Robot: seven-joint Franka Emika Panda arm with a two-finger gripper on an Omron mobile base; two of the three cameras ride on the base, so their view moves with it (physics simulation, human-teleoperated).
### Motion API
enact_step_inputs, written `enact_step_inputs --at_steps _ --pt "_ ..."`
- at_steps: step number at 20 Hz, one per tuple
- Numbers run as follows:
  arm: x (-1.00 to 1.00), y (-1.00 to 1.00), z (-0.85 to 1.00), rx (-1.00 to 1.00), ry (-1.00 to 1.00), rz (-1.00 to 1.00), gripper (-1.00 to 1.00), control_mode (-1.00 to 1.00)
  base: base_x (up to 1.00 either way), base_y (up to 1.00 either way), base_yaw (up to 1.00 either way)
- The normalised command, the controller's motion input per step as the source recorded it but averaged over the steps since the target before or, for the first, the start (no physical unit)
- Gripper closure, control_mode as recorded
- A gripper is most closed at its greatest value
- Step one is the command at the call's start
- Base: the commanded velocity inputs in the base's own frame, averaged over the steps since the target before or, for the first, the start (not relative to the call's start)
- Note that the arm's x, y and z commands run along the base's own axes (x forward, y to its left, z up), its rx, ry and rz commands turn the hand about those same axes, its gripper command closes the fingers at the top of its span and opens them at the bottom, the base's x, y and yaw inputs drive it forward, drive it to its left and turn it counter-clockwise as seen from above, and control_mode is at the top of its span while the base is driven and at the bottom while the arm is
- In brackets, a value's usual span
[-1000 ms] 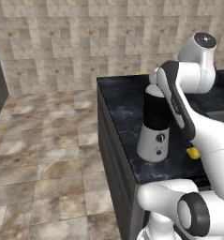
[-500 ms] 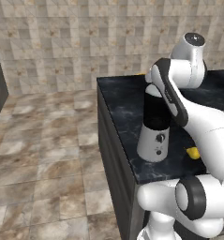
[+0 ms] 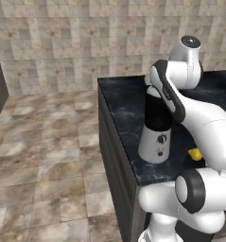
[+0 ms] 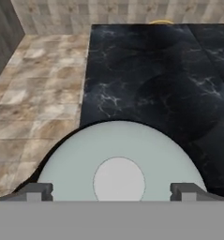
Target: Open the blender lid, put the pear in the blender, close the lid, and start the blender.
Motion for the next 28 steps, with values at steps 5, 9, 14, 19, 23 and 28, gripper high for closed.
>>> enact_step_inputs --at_steps 5,9,14,19,23,28 --pt "0.14 -0.05 -0.11 0.0 0.02 0.0 -1.0 -1.0 0.0 0.0 0.0" --pt "0.01 -0.03 -0.06 0.0 0.0 0.0 -1.0 -1.0 0.0 0.0 0.0" --pt "-0.01 -0.01 -0.1 0.0 0.0 0.0 1.0 -1.0 0.0 0.0 0.0" --pt "0.0 0.0 -0.08 0.0 0.0 0.0 1.0 -1.0 0.0 0.0 0.0" --pt "0.0 0.0 0.0 0.0 0.0 0.0 1.0 -1.0 0.0 0.0 0.0" --pt "0.0 0.03 0.52 -0.02 -0.09 -0.02 1.0 -1.0 0.0 0.0 0.0"
